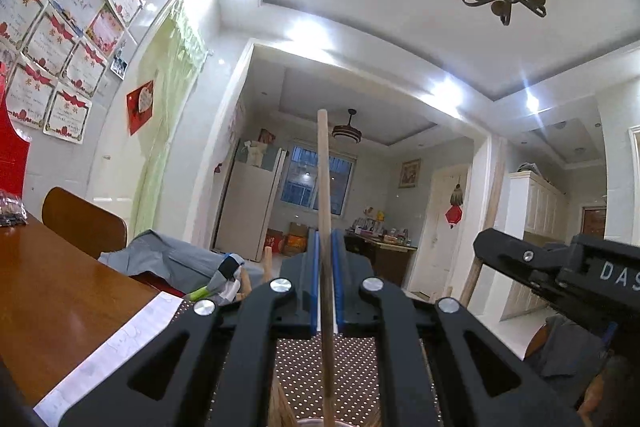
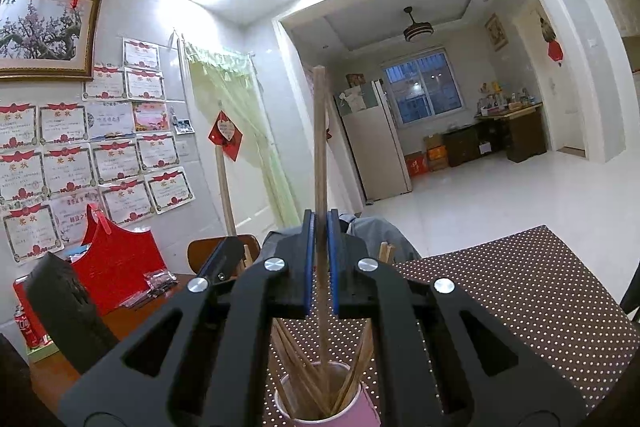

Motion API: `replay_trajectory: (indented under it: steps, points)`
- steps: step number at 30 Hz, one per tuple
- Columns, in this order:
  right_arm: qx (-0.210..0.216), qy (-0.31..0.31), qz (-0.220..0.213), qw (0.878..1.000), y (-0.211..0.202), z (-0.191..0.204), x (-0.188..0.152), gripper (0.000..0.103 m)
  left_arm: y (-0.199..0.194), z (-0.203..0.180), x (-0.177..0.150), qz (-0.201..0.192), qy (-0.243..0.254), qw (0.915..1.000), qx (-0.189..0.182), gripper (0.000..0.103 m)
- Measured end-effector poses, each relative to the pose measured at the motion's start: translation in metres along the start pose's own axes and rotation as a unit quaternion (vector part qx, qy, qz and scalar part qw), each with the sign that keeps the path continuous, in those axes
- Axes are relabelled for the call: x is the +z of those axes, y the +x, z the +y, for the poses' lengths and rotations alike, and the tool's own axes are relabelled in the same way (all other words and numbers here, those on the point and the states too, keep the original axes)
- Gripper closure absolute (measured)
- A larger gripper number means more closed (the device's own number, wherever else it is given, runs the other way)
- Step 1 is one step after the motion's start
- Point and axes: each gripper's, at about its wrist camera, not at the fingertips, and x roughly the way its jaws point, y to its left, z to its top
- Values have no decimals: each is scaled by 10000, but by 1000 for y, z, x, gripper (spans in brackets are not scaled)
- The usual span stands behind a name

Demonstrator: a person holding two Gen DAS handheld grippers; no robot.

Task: Organize utensils
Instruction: 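Open the left tool to drop its chopstick into the cup while the right tool releases its own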

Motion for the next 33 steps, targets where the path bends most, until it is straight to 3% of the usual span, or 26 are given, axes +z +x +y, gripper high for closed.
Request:
replay_trajectory:
  steps: [8, 19, 20, 22, 26, 33]
  points:
    - [42, -18, 143, 9999, 6, 2, -4, 96, -1, 2, -1, -65, -115, 9999, -17, 96]
    - [67, -10, 333, 9994, 10, 1, -6, 96, 8, -2, -9, 342, 99, 9994, 19, 95]
    - [69, -18, 377, 9993, 12, 2, -6, 96, 8, -2, -9, 374, 103, 9992, 20, 94]
    - [63, -25, 440, 9990, 13, 2, -7, 96, 9, -2, -9, 435, 107, 9990, 51, 77]
    - [66, -29, 569, 9984, 17, 3, -10, 96, 10, -1, -7, 538, 136, 9984, 39, 77]
    - [80, -25, 777, 9969, 24, 5, -13, 96, 16, -2, 3, 937, 211, 9950, 271, 67]
